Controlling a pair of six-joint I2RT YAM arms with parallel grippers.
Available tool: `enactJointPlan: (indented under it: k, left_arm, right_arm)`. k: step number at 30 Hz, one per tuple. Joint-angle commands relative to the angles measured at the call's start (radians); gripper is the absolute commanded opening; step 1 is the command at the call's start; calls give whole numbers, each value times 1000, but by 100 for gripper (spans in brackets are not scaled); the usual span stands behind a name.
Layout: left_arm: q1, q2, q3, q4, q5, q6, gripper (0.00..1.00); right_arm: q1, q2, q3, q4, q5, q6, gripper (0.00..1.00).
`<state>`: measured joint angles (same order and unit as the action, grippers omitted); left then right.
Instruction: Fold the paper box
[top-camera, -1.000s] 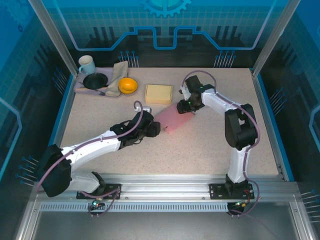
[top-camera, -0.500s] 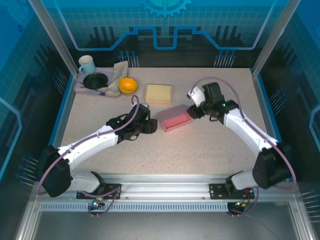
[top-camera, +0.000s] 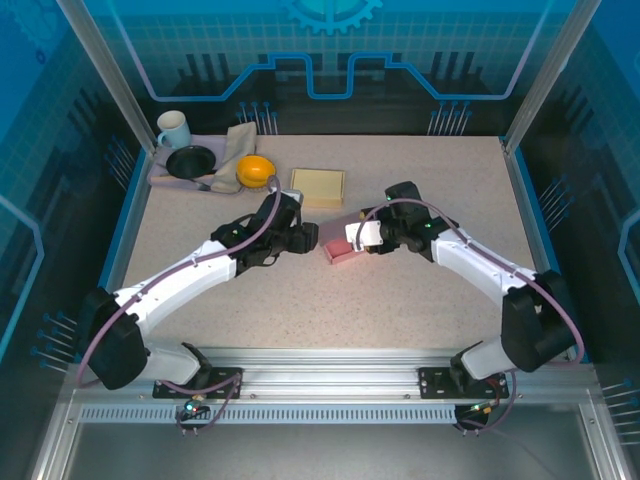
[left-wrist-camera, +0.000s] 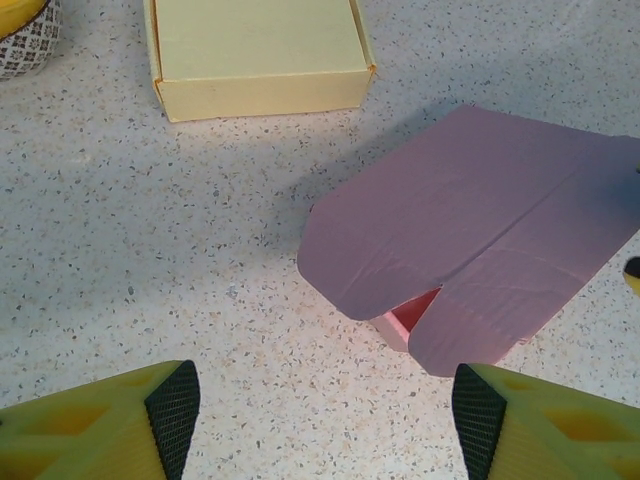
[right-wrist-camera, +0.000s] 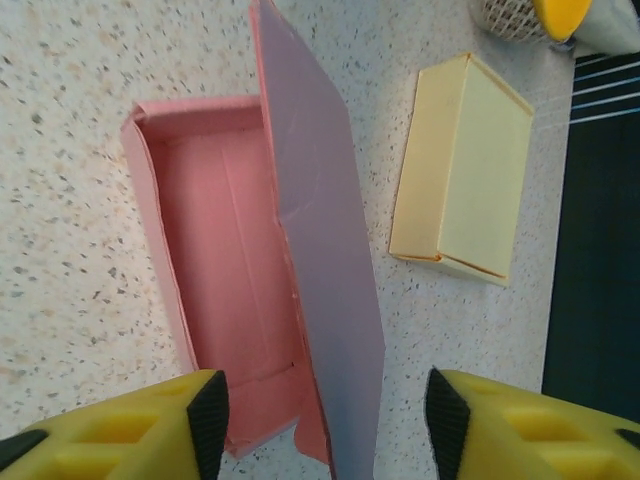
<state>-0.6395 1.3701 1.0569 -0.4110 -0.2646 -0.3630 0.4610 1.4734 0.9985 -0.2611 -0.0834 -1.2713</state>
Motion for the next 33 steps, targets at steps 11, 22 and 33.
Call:
enactJointPlan:
  k: [11,22,33]
  left_arm:
    - [63,-32,-49,116,182,126,69]
    - [63,43,-2,219,251,322,62]
    - [60,207,110,157,259,281,40]
  right_arm:
    - [8,106,363,-427,21,-7,0]
    - [7,190,596,-665,47,159,1]
    - [16,242,647,-676,17,276,2]
